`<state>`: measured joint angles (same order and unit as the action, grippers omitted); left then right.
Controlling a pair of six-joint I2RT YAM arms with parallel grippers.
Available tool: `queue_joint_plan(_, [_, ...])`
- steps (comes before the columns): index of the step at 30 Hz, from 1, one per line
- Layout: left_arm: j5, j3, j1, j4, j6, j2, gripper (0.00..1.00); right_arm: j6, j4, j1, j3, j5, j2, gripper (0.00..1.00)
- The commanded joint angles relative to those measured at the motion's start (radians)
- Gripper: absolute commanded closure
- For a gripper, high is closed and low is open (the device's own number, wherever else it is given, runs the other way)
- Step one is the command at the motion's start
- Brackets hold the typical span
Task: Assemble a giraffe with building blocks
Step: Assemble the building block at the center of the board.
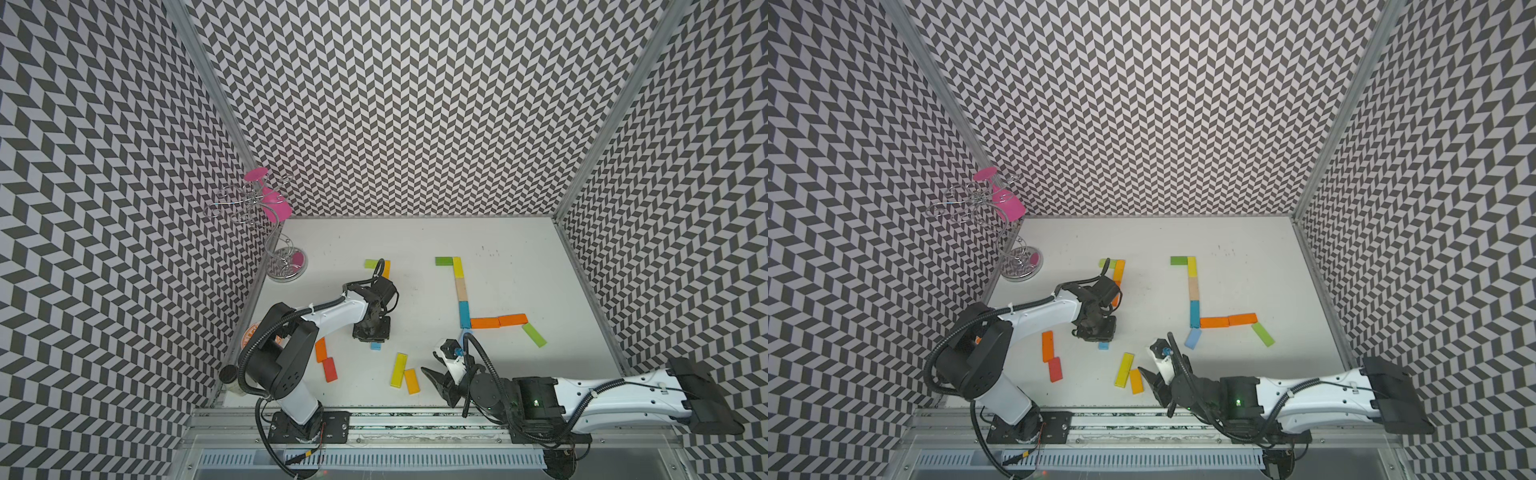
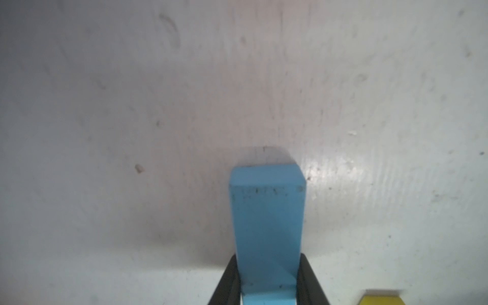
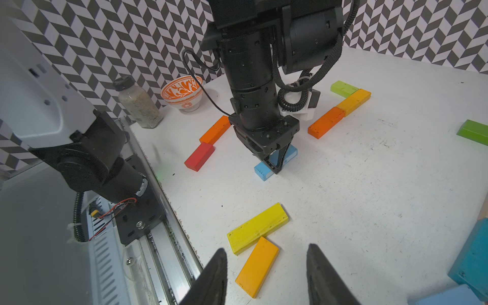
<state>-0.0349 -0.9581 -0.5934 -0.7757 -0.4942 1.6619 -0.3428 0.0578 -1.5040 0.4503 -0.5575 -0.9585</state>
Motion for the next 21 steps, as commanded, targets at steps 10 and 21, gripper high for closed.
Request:
queue_joint_plan(10, [0.041,-0.065,0.038,0.018,0.062,0.037,0.40,0.004,0.017,0.040,0.079,0.023,-0.047,0.53])
queue_joint_plan(21, [0.035,-0.086,0.037,0.024,0.076,0.073,0.63,0.027,0.017,0.051,0.136,0.045,-0.109,0.53])
